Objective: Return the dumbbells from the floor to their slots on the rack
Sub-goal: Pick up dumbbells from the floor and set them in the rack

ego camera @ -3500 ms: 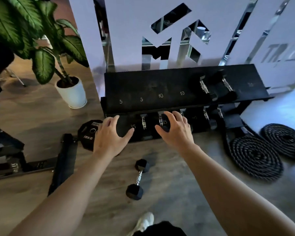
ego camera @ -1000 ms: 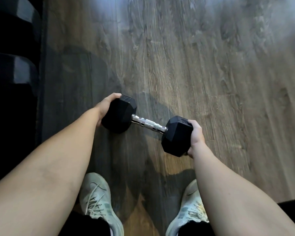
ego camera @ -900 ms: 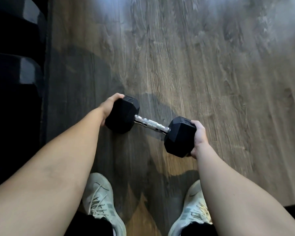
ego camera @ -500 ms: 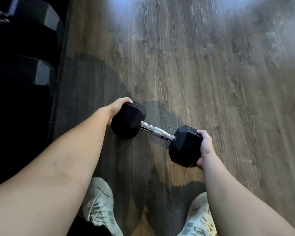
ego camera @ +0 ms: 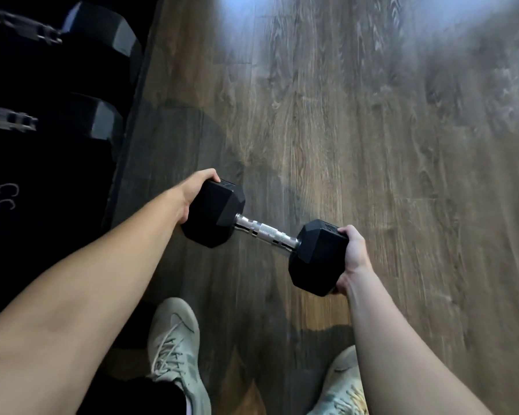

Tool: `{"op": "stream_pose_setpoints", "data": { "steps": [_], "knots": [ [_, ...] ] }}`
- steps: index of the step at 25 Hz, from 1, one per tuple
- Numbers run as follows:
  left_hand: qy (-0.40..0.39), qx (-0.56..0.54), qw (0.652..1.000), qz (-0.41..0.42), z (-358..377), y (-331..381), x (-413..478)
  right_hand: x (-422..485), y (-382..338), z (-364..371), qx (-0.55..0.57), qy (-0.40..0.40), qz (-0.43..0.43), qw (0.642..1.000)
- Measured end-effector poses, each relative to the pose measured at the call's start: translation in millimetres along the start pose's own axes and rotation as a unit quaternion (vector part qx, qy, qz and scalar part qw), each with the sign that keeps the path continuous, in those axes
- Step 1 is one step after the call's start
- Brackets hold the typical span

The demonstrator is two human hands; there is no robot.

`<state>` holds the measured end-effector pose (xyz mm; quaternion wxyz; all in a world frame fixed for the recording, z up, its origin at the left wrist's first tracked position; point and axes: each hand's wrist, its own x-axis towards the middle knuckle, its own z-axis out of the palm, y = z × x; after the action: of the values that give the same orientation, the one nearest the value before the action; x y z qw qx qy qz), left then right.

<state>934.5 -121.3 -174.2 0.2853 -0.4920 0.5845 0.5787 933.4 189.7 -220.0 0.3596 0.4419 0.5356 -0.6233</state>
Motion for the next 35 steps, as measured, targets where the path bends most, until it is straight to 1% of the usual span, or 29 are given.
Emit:
{"op": "stream_pose_setpoints", "data": {
  "steps": [5,8,11,13,16,20,25,28,31,33,35],
  "knots": [
    [0.073,-0.03,0.995,0.058,-45.3,23.9,-73.2,-43.5,-23.3,32.9,-0.015,-0.102,-0.015,0.995],
    [0.122,-0.055,0.988,0.081,-78.8,38.5,-125.6,-74.3,-42.8,61.4,0.006,-0.182,-0.039,0.983],
    [0.173,-0.079,0.975,0.114,-119.1,45.2,-168.2,-105.0,-51.5,100.6,0.007,-0.228,-0.058,0.972],
    [0.2,-0.085,0.969,0.116,-145.5,41.7,-188.6,-119.3,-48.1,128.3,-0.011,-0.246,-0.061,0.967],
    [0.274,-0.1,0.951,0.099,-193.9,28.1,-210.1,-136.5,-31.7,182.4,-0.06,-0.242,-0.051,0.967],
    [0.343,-0.144,0.924,0.088,-255.2,0.3,-220.4,-150.6,1.6,248.8,-0.104,-0.247,-0.032,0.963],
    [0.412,-0.173,0.894,0.01,-313.6,-39.9,-212.2,-153.5,32.2,313.0,-0.14,-0.236,-0.002,0.962],
    [0.421,-0.183,0.888,-0.017,-338.5,-58.3,-204.1,-156.2,51.0,337.4,-0.177,-0.232,-0.003,0.956],
    [0.434,-0.192,0.88,-0.017,-350.9,-70.6,-187.9,-152.1,63.2,347.5,-0.194,-0.225,0.007,0.955],
    [0.431,-0.199,0.88,-0.028,-358.6,-77.2,-175.5,-153.6,64.5,352.5,-0.198,-0.214,0.007,0.956],
    [0.412,-0.206,0.887,-0.036,-361.7,-82.0,-170.8,-153.2,64.8,354.0,-0.211,-0.206,-0.001,0.956]
  ]
}}
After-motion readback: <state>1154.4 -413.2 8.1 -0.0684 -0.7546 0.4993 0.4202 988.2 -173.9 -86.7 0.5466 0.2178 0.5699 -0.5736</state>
